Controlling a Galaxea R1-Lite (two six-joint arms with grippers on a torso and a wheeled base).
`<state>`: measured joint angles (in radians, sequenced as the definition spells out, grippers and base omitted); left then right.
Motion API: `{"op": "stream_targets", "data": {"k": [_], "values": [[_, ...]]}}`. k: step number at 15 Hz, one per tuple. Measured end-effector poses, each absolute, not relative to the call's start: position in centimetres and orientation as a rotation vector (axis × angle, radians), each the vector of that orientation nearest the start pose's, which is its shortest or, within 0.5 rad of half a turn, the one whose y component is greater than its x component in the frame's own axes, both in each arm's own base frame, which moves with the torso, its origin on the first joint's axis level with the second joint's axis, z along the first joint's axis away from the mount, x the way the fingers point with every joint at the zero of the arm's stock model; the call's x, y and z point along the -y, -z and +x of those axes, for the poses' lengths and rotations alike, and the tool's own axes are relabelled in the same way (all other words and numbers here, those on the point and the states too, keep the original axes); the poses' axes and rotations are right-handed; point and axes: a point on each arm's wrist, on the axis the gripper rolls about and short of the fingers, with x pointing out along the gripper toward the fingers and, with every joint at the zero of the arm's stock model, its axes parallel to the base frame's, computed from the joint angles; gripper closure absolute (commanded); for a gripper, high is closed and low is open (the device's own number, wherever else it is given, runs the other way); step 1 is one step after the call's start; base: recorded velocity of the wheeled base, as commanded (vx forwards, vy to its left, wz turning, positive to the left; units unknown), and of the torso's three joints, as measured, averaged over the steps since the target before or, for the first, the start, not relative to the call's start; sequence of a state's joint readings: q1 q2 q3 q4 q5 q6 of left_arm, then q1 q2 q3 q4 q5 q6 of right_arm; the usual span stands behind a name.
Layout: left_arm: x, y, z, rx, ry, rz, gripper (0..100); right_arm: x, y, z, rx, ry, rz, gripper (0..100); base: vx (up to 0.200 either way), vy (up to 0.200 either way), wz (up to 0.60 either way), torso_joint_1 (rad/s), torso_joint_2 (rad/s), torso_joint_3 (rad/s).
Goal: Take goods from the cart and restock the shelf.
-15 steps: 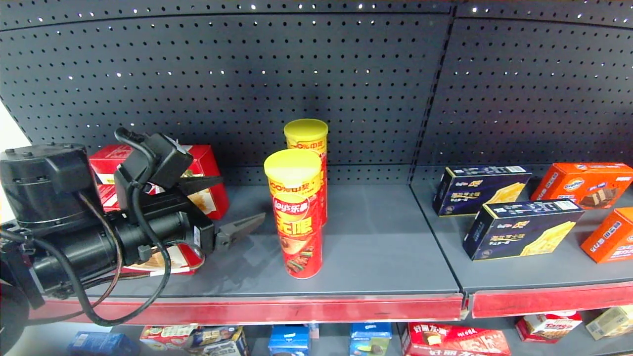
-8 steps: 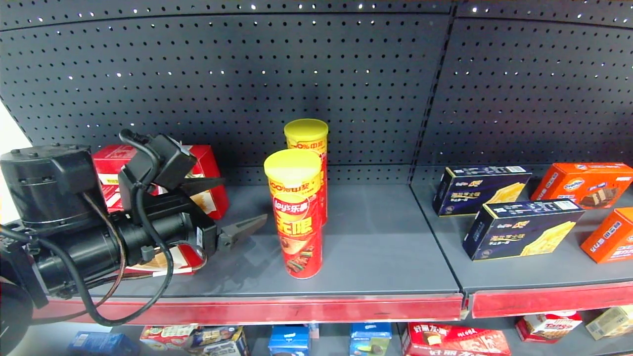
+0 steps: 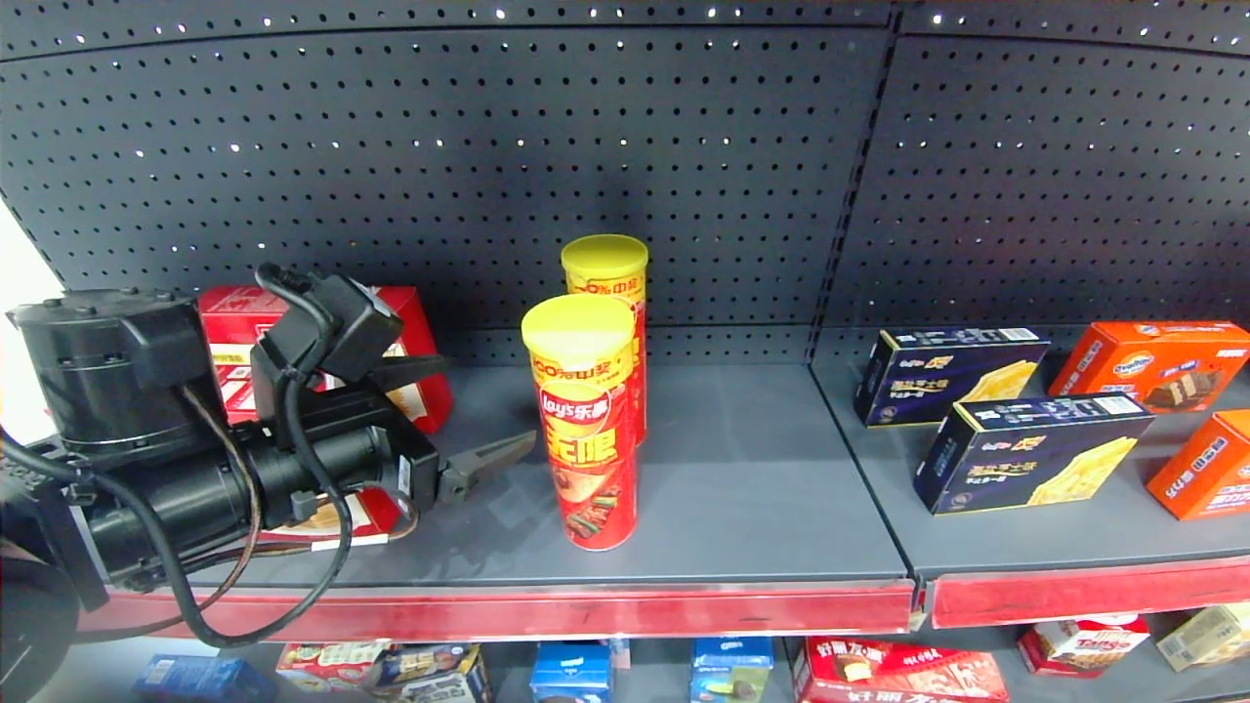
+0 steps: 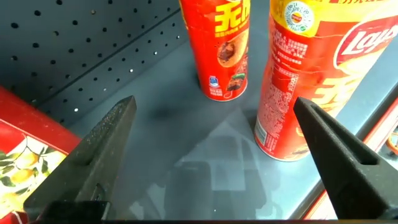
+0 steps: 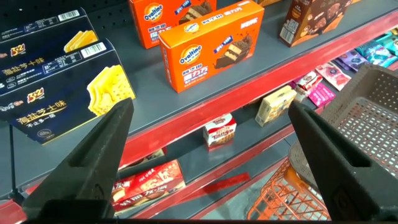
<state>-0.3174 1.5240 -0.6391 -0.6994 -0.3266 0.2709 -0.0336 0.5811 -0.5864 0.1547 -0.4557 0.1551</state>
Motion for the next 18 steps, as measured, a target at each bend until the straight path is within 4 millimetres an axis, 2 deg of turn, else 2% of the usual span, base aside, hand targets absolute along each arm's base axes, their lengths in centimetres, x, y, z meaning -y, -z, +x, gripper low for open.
{"op": "stream_targets", "data": {"k": [18], "values": [[10.1, -19.0, 23.7, -0.108, 0.711, 0.266, 0, 1.1, -22.7, 2.0, -0.096, 0.498, 0.123, 0, 0.0, 0.0, 0.0, 0.0, 0.0, 0.0]]}}
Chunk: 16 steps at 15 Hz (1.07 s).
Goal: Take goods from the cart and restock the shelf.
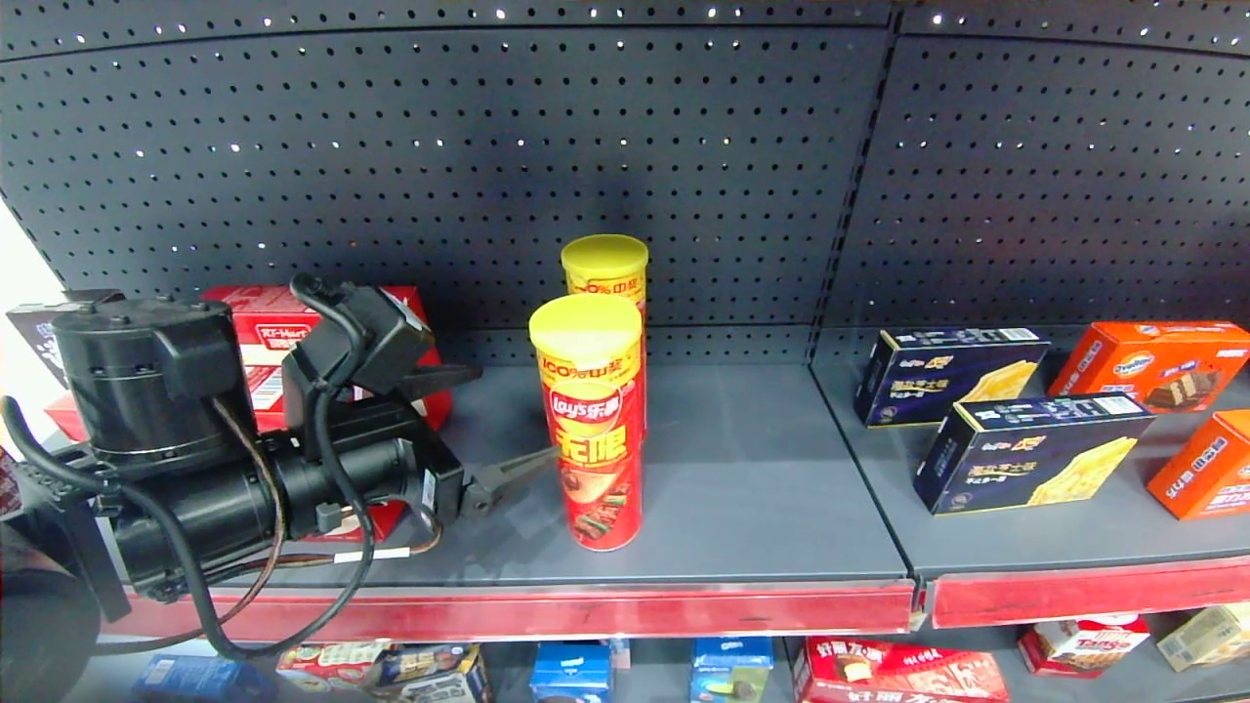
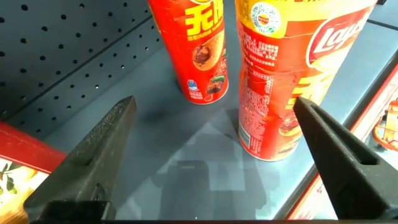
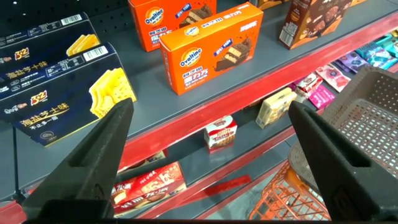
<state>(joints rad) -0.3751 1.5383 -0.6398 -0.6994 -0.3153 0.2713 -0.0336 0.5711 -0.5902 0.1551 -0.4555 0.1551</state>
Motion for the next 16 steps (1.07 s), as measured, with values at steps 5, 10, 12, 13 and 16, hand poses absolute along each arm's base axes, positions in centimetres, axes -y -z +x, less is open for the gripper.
{"op": "stream_targets", "data": {"k": [5, 10, 12, 13, 16], "values": [[9.93, -19.1, 23.71, -0.108, 0.685, 0.266, 0, 1.06, -22.74, 1.97, -0.096, 0.5, 0.123, 0, 0.0, 0.0, 0.0, 0.0, 0.0, 0.0], [9.53, -19.21, 23.87, -0.108, 0.647, 0.267, 0, 1.06, -22.79, 1.96, -0.094, 0.499, 0.123, 0, 0.0, 0.0, 0.0, 0.0, 0.0, 0.0], [9.29, -19.21, 23.99, -0.11, 0.635, 0.267, 0, 1.06, -22.73, 1.98, -0.097, 0.499, 0.123, 0, 0.0, 0.0, 0.0, 0.0, 0.0, 0.0], [9.25, -19.17, 24.04, -0.112, 0.633, 0.266, 0, 1.06, -22.7, 1.98, -0.097, 0.499, 0.123, 0, 0.0, 0.0, 0.0, 0.0, 0.0, 0.0], [9.31, -19.01, 24.36, -0.119, 0.632, 0.266, 0, 1.06, -22.6, 1.99, -0.1, 0.498, 0.122, 0, 0.0, 0.0, 0.0, 0.0, 0.0, 0.0]]}}
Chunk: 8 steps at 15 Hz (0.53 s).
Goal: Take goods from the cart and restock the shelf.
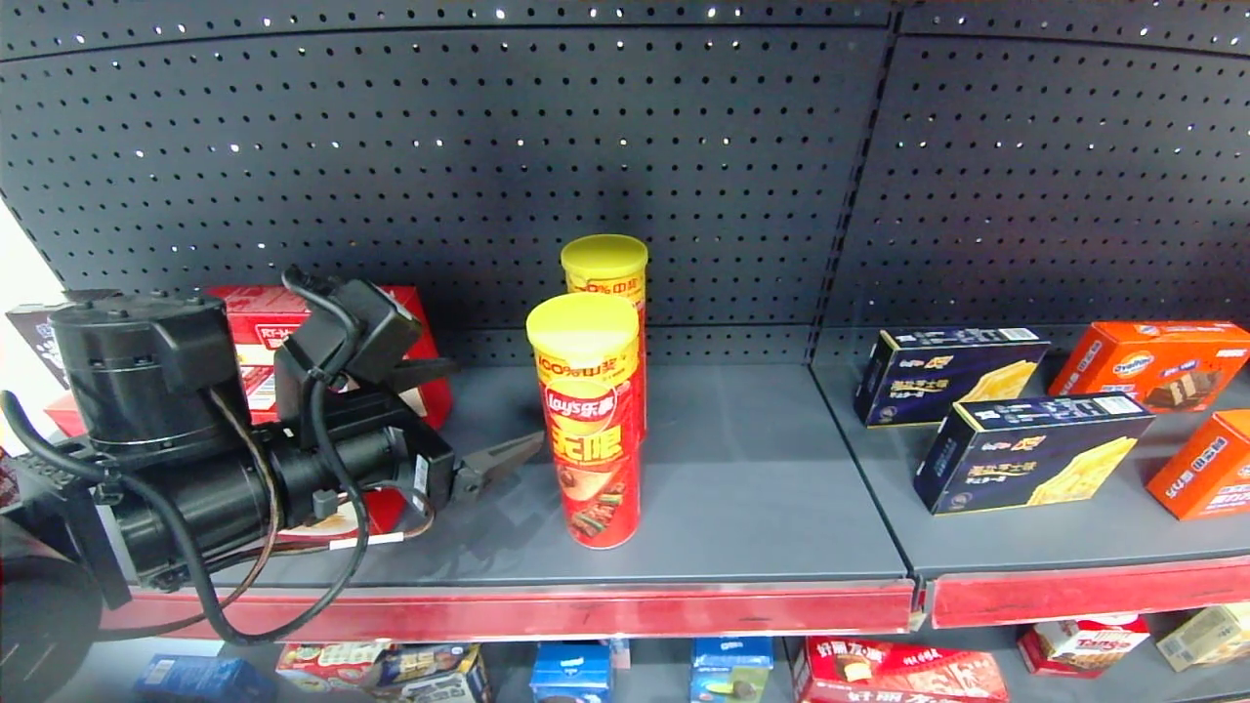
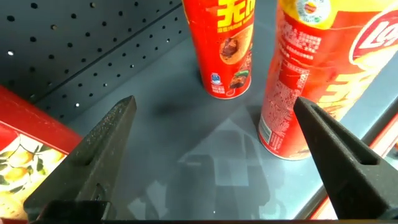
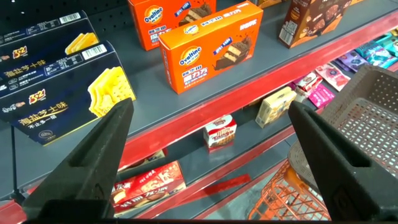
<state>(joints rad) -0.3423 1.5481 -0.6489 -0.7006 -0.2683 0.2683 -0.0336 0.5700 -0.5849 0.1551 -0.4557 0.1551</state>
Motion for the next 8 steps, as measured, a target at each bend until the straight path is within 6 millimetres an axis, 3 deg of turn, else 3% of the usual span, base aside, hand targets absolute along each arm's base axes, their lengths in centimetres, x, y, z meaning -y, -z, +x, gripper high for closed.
{"op": "stream_targets", "data": {"k": [8], "values": [[9.79, -18.56, 25.19, -0.135, 0.64, 0.267, 0, 1.05, -22.47, 1.77, -0.095, 0.498, 0.123, 0, 0.0, 0.0, 0.0, 0.0, 0.0, 0.0]]}}
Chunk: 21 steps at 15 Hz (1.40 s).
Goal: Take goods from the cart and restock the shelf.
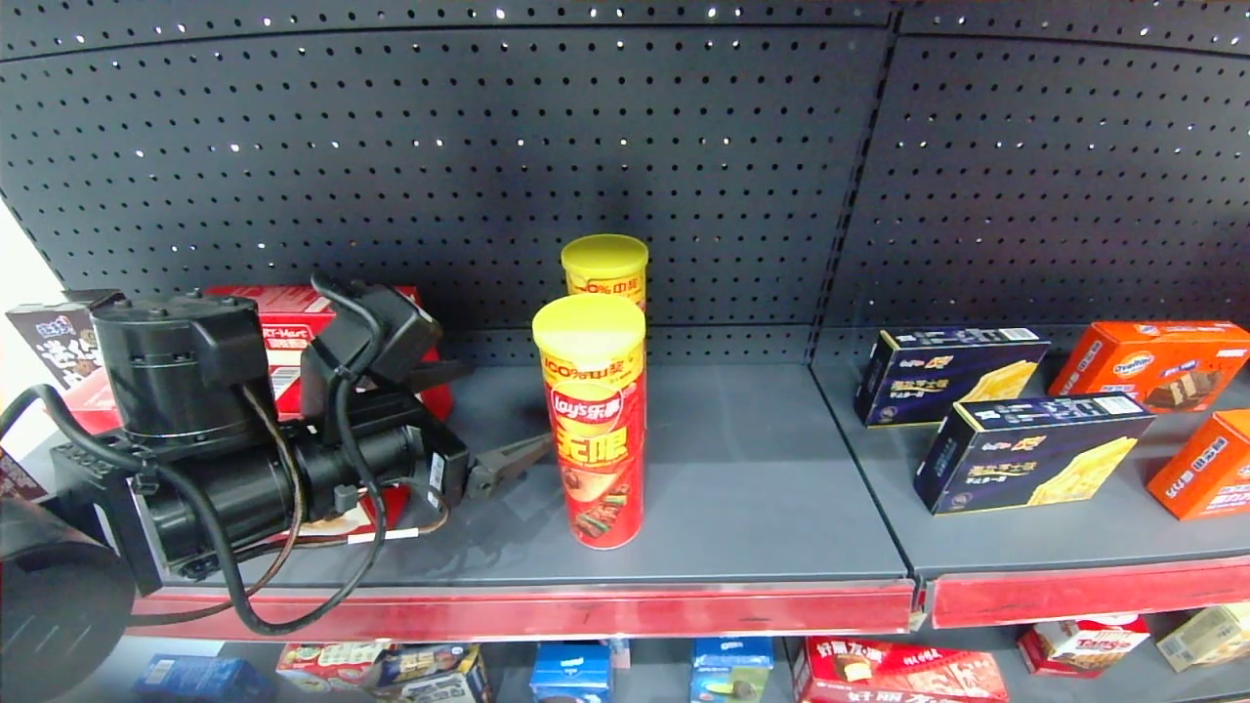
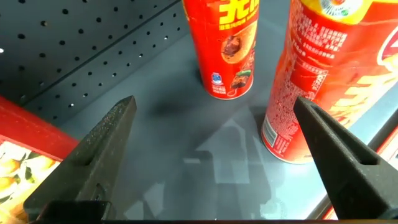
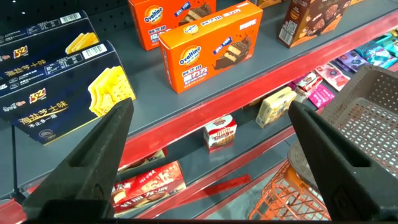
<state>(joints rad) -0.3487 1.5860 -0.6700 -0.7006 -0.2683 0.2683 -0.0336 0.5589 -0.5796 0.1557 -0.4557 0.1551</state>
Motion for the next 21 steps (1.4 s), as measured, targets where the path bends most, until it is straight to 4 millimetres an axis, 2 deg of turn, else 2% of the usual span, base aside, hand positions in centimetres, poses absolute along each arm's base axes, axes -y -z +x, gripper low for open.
{"op": "stream_targets", "data": {"k": [14, 21], "values": [[10.4, -18.6, 25.1, -0.132, 0.661, 0.269, 0, 1.1, -22.6, 1.6, -0.085, 0.5, 0.125, 0, 0.0, 0.0, 0.0, 0.0, 0.0, 0.0], [9.7, -20.1, 24.2, -0.078, 0.628, 0.261, 0, 1.0, -22.6, 1.4, -0.078, 0.5, 0.125, 0, 0.0, 0.0, 0.0, 0.0, 0.0, 0.0]]}}
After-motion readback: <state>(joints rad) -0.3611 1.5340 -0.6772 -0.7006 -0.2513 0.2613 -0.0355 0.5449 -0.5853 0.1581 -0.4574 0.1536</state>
